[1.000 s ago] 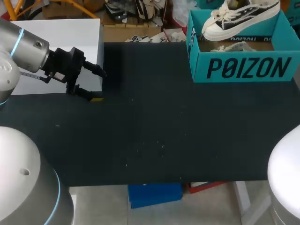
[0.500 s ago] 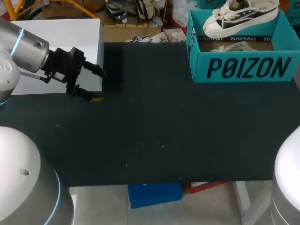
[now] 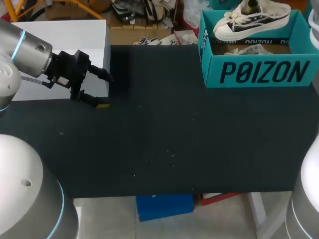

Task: Take the shoe out of the shoebox, open the shoe tongue, remove and reinsert the insole, then place the shoe into the shoebox

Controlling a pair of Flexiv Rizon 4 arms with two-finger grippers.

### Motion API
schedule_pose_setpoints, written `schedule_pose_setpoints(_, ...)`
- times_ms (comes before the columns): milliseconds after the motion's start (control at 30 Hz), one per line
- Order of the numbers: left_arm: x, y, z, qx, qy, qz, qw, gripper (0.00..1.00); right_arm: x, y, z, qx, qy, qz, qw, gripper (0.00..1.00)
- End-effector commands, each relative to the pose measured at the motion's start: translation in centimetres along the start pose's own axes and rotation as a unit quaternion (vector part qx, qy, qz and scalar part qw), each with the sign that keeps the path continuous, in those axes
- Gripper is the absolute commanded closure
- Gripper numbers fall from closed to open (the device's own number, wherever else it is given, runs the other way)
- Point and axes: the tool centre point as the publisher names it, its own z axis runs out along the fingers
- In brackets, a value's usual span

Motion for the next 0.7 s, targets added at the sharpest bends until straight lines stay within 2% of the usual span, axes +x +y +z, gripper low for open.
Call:
schedule_pose_setpoints(33,0.0,-0.1,0.0,-0.003,0.000,-0.001,1.000,0.00,-3.4,-0.5,1.8,-0.012,0.034,0.002,0.999,1.00)
schedule_pose_setpoints(700,0.0,-0.1,0.0,-0.003,0.000,-0.001,1.000,0.00,-7.8,-1.4,6.3,-0.044,0.040,-0.008,0.998,1.00)
